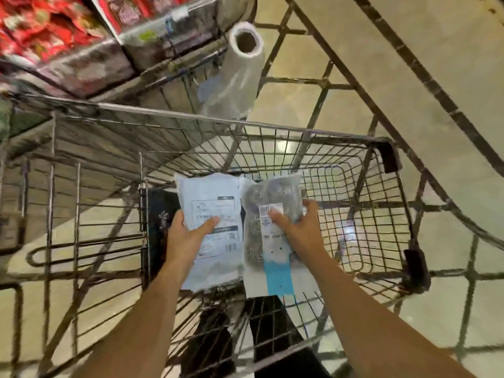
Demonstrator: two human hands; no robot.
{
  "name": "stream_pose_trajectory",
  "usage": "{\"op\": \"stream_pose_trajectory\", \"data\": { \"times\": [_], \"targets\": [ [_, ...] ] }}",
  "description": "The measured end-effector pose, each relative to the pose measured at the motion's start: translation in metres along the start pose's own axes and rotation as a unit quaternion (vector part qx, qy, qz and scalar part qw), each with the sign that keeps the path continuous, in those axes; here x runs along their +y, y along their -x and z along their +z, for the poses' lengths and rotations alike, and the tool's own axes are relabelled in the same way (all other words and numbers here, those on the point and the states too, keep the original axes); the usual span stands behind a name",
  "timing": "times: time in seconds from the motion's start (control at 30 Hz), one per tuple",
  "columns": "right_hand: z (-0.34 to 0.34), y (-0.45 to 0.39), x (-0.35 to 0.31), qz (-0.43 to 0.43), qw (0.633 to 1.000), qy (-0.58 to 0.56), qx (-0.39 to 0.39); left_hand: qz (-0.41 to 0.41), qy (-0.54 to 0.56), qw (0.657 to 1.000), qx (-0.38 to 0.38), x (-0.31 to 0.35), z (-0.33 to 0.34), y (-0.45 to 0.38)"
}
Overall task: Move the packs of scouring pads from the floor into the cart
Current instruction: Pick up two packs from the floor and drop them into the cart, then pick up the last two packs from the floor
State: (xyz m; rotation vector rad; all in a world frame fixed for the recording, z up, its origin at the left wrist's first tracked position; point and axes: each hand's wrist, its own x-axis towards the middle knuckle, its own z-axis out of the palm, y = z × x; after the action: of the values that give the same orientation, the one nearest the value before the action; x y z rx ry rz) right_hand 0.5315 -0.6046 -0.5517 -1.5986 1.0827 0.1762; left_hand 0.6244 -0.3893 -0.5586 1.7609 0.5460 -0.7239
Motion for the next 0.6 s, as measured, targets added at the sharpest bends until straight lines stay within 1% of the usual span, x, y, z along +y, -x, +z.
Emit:
{"op": "stream_pose_trajectory", "data": {
  "times": [0.1, 0.23, 0.33, 0.4, 0.5, 0.6],
  "targets": [
    [0.005, -0.019, 0.01, 0.005, 1.0, 0.019, -0.004, -0.005, -0.018, 1.0, 0.011, -0.006, 0.008, -0.014],
    [0.012, -0.034, 0.021, 0.008, 0.999, 0.03, -0.008, -0.032, -0.027, 0.999, 0.008, -0.017, 0.012, -0.029],
    [0.018, -0.039, 0.021, -0.009, 0.998, 0.07, -0.003, -0.038, -0.057, 0.997, 0.036, -0.023, 0.015, -0.033],
    [0.021, -0.04, 0.018, -0.016, 0.994, 0.105, 0.001, -0.028, -0.102, 0.991, 0.076, -0.024, 0.019, -0.033],
    [0.025, -0.04, 0.011, -0.021, 0.987, 0.159, 0.015, -0.02, -0.206, 0.969, 0.133, -0.018, 0.025, -0.027],
    [0.024, -0.037, 0.003, -0.01, 0.98, 0.199, 0.014, -0.02, -0.287, 0.946, 0.147, -0.013, 0.029, -0.02]
  ]
}}
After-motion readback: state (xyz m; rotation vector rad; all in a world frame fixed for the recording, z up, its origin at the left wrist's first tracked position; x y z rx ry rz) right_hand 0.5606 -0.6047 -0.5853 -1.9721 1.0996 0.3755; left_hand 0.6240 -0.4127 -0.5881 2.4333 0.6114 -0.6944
